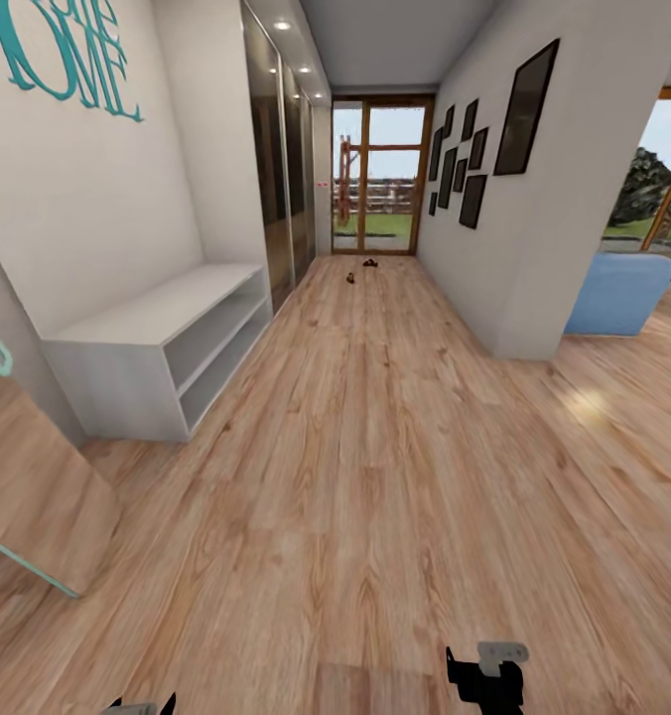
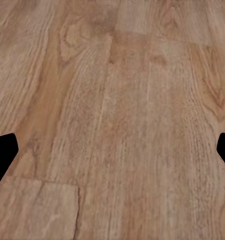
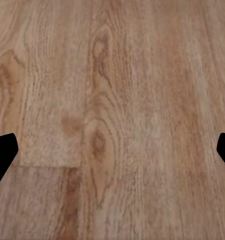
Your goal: Pick up the two gym shoes and the two sandals from the corridor floor and place them onto the hallstand (shoe rack) in the corridor, making sure they are on the rack and not on the floor. Arrange them so the two gym shoes are next to each other and the two sandals are next to each other.
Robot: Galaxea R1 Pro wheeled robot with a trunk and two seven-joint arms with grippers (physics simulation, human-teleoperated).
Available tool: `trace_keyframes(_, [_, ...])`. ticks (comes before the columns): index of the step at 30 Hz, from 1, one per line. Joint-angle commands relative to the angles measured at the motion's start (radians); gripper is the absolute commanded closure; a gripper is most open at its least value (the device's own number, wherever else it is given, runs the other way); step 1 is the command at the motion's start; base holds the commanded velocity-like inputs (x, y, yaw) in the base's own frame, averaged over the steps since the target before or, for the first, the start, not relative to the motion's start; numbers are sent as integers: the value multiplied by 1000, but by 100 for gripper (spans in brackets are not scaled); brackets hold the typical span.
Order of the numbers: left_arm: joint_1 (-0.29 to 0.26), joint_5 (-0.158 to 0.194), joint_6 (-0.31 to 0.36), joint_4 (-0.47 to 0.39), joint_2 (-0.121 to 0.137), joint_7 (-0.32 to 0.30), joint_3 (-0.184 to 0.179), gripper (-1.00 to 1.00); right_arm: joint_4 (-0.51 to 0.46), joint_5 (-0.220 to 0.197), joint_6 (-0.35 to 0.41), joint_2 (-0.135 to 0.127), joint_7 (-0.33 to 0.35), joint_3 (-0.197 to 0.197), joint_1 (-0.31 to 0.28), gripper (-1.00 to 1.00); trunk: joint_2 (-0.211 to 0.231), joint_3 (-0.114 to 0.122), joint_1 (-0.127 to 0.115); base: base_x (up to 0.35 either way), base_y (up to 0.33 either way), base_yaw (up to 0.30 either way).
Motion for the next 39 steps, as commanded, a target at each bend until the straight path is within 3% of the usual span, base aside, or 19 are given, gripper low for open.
trace_keyframes(1, [-1,-5,-2,1,-1,-7,8,-100,1,11,-3,0,-5,-6,-1,-100,0,-1,0,338,0,0])
trace_keyframes(39, [-1,-5,-2,0,-1,-7,8,-100,1,9,-3,0,-5,-6,-1,-100,0,-1,0,338,0,0])
